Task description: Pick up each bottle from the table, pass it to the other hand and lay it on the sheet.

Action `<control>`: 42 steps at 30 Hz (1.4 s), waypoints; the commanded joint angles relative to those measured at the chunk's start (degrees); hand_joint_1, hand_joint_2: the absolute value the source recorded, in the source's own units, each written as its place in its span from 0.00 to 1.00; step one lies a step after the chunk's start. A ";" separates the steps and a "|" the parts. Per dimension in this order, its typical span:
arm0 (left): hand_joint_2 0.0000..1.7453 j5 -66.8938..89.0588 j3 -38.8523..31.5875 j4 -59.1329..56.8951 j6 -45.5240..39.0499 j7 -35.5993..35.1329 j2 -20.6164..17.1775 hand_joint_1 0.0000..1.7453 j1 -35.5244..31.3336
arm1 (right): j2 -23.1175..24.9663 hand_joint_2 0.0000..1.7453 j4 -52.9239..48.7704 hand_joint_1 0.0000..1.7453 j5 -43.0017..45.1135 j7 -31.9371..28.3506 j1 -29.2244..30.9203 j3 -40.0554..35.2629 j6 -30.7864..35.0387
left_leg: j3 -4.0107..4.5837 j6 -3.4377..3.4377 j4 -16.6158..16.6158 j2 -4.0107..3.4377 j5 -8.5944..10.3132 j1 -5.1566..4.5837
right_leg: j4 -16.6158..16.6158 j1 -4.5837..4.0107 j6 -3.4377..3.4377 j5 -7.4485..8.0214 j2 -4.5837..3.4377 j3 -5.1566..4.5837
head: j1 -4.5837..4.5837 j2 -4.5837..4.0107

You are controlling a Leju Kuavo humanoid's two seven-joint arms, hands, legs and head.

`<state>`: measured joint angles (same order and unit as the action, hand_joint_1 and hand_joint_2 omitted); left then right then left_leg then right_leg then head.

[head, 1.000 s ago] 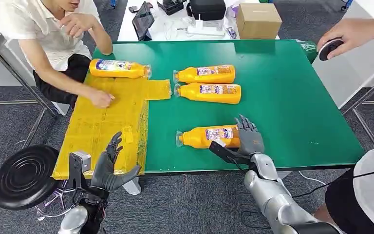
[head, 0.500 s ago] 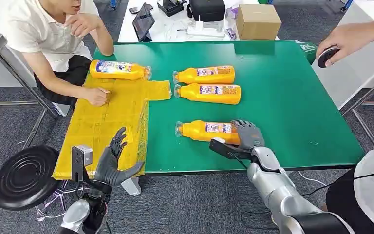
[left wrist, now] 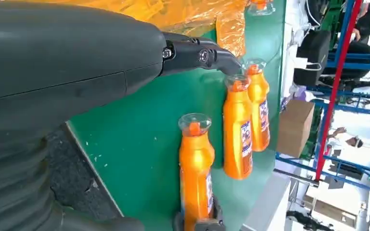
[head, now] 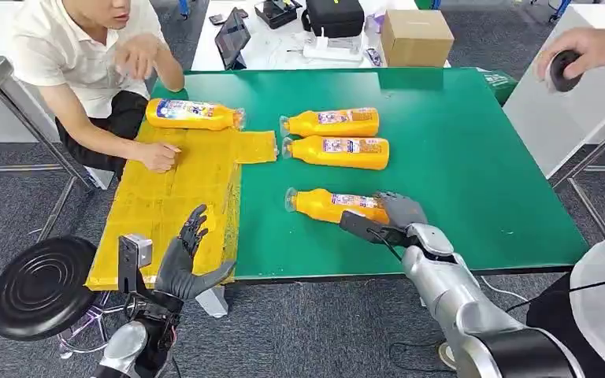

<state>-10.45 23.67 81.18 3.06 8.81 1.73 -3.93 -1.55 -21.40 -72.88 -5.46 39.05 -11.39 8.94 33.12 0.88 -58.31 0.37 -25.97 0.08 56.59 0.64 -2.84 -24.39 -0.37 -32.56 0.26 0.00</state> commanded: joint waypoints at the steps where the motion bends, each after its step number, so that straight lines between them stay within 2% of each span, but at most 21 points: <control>1: 1.00 -0.87 0.99 -3.69 -0.70 0.54 -0.79 0.00 -1.40 | 2.96 1.00 2.20 1.00 15.89 -16.51 -5.60 8.86 -0.75 | -0.13 -0.05 0.09 0.13 0.03 0.06 | -0.13 -0.07 0.07 0.00 0.16 0.20 | 0.02 0.00; 4: 1.00 -2.95 0.74 -4.02 -1.03 0.82 -0.80 0.00 -0.18 | 6.62 1.00 -1.81 1.00 24.47 -24.79 -6.45 11.15 0.33 | -0.19 -0.06 0.09 -0.16 -0.02 0.06 | -0.09 -0.06 0.07 0.04 -0.13 0.23 | -0.02 0.00; 6: 1.00 -3.83 1.05 -4.30 -1.04 0.91 -0.86 0.00 0.36 | 8.21 1.00 -5.74 1.00 28.75 -27.47 -7.53 9.95 0.28 | -0.17 -0.09 0.14 -0.32 -0.01 0.04 | -0.08 -0.05 0.10 0.06 -0.31 0.18 | 0.00 0.00; 7: 1.00 -4.46 1.27 -4.35 -1.12 1.07 -0.73 0.00 0.69 | 8.90 1.00 -8.96 1.00 32.33 -28.10 -8.59 8.54 0.09 | -0.12 -0.07 0.09 -0.29 -0.01 0.02 | -0.02 -0.03 0.07 0.04 -0.34 0.11 | 0.02 0.00; 11: 1.00 -4.56 1.59 -4.29 -1.15 1.09 -0.68 0.00 0.83 | 9.02 1.00 -10.14 1.00 33.07 -27.43 -8.96 7.45 0.09 | 0.14 -0.08 0.08 -0.21 0.01 0.04 | 0.01 -0.05 0.09 0.03 -0.25 -0.15 | 0.02 0.00; 12: 1.00 -5.20 1.67 -4.27 -1.22 1.07 -0.55 0.00 0.93 | 9.00 1.00 -11.91 1.00 36.17 -28.88 -9.66 6.30 -0.01 | 0.26 -0.07 0.04 -0.17 0.02 0.06 | 0.04 -0.06 0.07 0.02 -0.22 -0.25 | 0.00 0.00; 15: 1.00 -5.84 2.90 -4.61 -1.13 1.01 -0.39 0.00 1.54 | 10.33 1.00 -20.19 1.00 42.19 -30.41 -12.92 1.84 -0.98 | 0.41 -0.06 0.05 -0.16 0.01 0.06 | 0.05 -0.05 0.04 0.00 -0.24 -0.36 | 0.00 0.00; 18: 1.00 -9.69 3.52 -4.18 0.83 0.99 -0.10 0.00 1.91 | 10.23 1.00 -26.12 1.00 45.01 -27.14 -15.63 -7.06 -2.19 | 0.50 -0.07 0.04 -0.17 -0.01 0.05 | 0.07 -0.03 0.05 -0.02 -0.21 -0.40 | 0.00 0.00; 20: 1.00 -9.84 4.10 -2.31 1.37 1.67 -0.36 0.00 1.63 | 11.00 1.00 -23.34 1.00 43.75 -25.66 -15.22 -9.83 -0.09 | 0.52 -0.09 0.03 -0.24 -0.05 0.06 | 0.07 -0.05 0.09 -0.03 -0.24 -0.44 | 0.02 0.00; 23: 1.00 -9.76 4.28 -1.47 1.00 1.44 -0.34 0.00 1.56 | 10.99 1.00 -21.34 1.00 44.67 -26.62 -14.60 -10.64 1.06 | 0.63 -0.10 0.02 -0.11 -0.01 0.06 | 0.05 -0.06 0.09 -0.02 -0.11 -0.54 | 0.00 0.00; 25: 1.00 -10.94 4.88 -0.52 2.49 1.63 -0.78 0.00 1.45 | 11.14 1.00 -18.47 1.00 45.22 -26.90 -13.48 -13.30 -0.52 | 0.72 -0.07 0.01 -0.07 0.01 0.04 | 0.07 -0.03 0.06 0.00 -0.11 -0.64 | 0.02 0.00; 28: 1.00 -10.35 5.98 0.72 2.87 1.43 -1.01 0.00 1.13 | 13.05 1.00 -16.10 1.00 42.80 -27.33 -13.24 -17.04 1.36 | 0.74 -0.06 0.01 -0.13 0.01 0.05 | 0.06 -0.04 0.05 0.02 -0.18 -0.66 | 0.02 0.00; 35: 1.00 -11.41 5.01 -1.70 1.33 1.50 0.80 0.00 -1.70 | 16.52 1.00 -16.72 1.00 40.65 -27.35 -13.46 -22.38 2.63 | 0.68 -0.09 0.03 -0.08 0.00 0.05 | 0.08 -0.05 0.08 -0.03 -0.08 -0.60 | 0.00 0.00; 39: 1.00 -12.35 4.46 -2.80 0.57 1.81 1.61 0.00 -3.26 | 17.31 1.00 -16.54 1.00 38.15 -26.91 -13.30 -25.80 6.41 | 0.69 -0.07 0.02 -0.05 0.02 0.06 | 0.06 -0.05 0.07 -0.02 -0.06 -0.60 | 0.00 0.00; 42: 1.00 -12.98 4.58 -2.81 0.60 1.82 1.68 0.00 -3.46 | 17.45 1.00 -17.18 1.00 38.43 -26.76 -13.27 -27.14 6.61 | 0.71 -0.06 0.02 -0.06 0.02 0.06 | 0.06 -0.05 0.06 -0.01 -0.08 -0.62 | 0.00 0.00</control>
<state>-22.44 27.36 82.05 4.09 10.62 2.99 -3.45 15.34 -41.18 -33.57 -32.68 23.66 -30.99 14.03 33.91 0.85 -58.30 0.30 -25.94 0.13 56.66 0.62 -2.84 -24.39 -0.52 -33.27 0.26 0.00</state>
